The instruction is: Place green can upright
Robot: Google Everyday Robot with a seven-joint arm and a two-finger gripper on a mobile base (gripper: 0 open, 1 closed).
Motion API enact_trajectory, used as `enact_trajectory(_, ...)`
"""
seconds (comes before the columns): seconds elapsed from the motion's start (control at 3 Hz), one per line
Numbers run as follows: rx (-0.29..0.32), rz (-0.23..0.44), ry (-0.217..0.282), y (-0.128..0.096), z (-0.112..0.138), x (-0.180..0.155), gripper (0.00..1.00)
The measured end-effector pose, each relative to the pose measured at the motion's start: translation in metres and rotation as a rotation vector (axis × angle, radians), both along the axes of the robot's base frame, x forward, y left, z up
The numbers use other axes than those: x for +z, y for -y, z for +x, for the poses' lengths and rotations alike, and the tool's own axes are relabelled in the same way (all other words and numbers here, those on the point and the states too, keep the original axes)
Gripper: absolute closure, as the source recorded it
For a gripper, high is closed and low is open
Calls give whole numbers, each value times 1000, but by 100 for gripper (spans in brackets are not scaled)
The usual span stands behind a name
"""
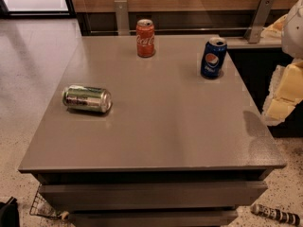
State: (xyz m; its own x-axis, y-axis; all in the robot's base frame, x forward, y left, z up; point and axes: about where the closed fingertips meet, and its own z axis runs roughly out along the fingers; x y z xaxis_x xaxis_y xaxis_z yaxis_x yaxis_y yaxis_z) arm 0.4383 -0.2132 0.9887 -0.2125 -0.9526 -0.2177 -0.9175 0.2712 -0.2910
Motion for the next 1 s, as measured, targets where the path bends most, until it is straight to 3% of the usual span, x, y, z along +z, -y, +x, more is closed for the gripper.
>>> enact_trajectory(0.33,1,3,0,-2,1,1,0)
enact_trajectory(0.67,14,57,-7,-30,24,13,0)
enact_trajectory(1.0,47,130,-39,-101,62,25,0)
